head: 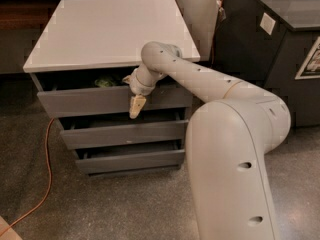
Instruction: Pick green rice chip bag from top drawer and place on counter
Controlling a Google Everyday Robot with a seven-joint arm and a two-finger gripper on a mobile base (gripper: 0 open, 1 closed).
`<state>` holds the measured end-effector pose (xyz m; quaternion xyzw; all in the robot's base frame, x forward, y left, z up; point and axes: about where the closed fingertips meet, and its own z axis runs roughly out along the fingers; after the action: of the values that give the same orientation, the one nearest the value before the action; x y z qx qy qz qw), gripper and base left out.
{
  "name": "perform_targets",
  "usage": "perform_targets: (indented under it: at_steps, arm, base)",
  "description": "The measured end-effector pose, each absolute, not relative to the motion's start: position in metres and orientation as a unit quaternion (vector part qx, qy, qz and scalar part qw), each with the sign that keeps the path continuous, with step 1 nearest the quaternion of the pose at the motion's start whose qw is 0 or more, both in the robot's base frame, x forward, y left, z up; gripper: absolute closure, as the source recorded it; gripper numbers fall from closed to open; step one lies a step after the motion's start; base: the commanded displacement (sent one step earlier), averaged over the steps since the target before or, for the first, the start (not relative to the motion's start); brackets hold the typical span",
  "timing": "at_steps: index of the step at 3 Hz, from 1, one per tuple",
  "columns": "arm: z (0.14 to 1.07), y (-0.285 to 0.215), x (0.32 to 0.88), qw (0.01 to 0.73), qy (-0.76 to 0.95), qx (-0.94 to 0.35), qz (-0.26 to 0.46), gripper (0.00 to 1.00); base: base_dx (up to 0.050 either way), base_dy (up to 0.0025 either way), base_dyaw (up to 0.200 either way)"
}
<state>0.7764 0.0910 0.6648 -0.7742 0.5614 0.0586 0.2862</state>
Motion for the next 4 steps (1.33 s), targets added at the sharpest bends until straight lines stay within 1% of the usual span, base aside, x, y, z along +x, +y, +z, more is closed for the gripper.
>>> perform_targets:
  at_steps: [1, 2, 3, 4]
  arm:
    - [0.664, 0.094, 0.773, 0.288, 0.564, -0.771, 0.065, 0.44]
    - [0.668, 0.093, 0.765, 0.293, 0.566, -0.767, 0.069, 0.69]
    - [0.677, 0.09, 0.741, 0.297, 0.569, -0.763, 0.072, 0.98]
    - [0.68, 0.087, 0.719, 0.295, 0.574, -0.76, 0.077, 1.0]
  base:
    - [0.0, 0.0, 0.0]
    - [0.0, 0.0, 0.0]
    - [0.0, 0.0, 0.0]
    - [0.0, 0.0, 0.0]
